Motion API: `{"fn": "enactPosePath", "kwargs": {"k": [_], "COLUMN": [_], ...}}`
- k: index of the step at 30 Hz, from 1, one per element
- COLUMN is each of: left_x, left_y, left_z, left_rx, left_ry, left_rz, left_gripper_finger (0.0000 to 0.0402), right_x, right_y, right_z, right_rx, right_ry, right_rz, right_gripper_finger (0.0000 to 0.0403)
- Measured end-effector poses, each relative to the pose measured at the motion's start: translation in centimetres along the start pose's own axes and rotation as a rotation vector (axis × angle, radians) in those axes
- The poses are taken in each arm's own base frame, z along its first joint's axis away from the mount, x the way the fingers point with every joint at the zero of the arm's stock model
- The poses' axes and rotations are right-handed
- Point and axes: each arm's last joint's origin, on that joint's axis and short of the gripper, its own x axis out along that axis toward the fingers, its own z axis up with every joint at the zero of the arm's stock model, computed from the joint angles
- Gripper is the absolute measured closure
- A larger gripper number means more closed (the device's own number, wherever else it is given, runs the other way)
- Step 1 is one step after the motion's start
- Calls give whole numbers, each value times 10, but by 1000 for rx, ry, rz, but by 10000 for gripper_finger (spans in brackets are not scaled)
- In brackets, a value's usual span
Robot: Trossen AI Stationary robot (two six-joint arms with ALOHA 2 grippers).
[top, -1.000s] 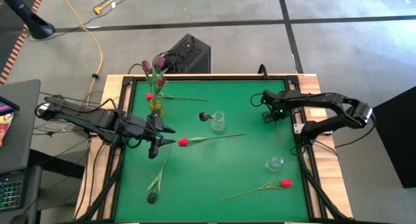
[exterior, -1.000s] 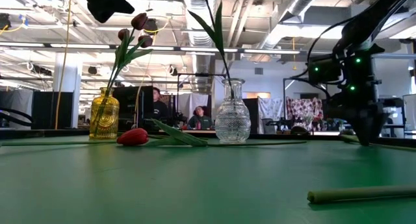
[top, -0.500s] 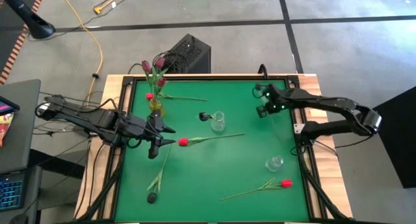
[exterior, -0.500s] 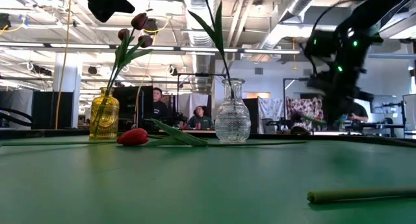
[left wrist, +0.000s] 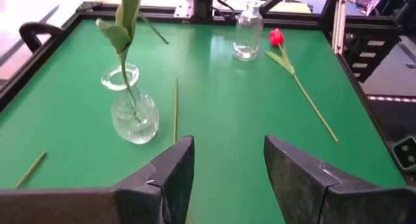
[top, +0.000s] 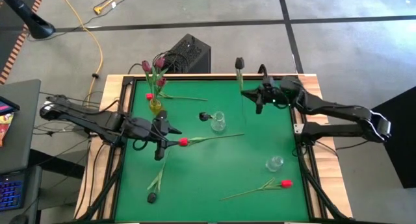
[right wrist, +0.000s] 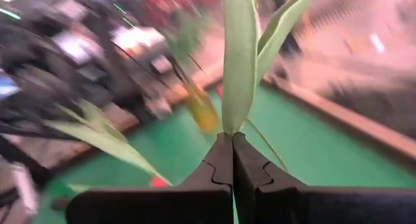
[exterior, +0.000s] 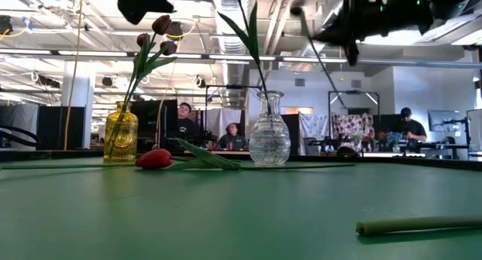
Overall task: Sort flowers into vase by color
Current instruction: Put the right black flower into the left transparent vase
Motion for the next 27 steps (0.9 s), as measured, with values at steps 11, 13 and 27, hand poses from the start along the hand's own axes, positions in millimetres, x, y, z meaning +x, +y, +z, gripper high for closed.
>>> {"fn": "enactPosePath", "kwargs": {"k": [11, 13, 27], "left_x": [15, 15, 15], "left_y": [12, 14, 13], "left_z": [2, 3, 6], "left_rx": [-22, -28, -45], "left_ry": [2, -6, -24], "left_rz": [23, 23, -15], "left_gripper_finger": [228, 228, 228], "right_x": [12, 21, 56], "right_y": [36, 36, 25], "right_z": [18, 14, -7], "right_rx": [-195, -212, -264], "right_ry": [-326, -339, -318], "right_rz": [219, 205, 176], "right_gripper_finger": [385, 385, 385]}}
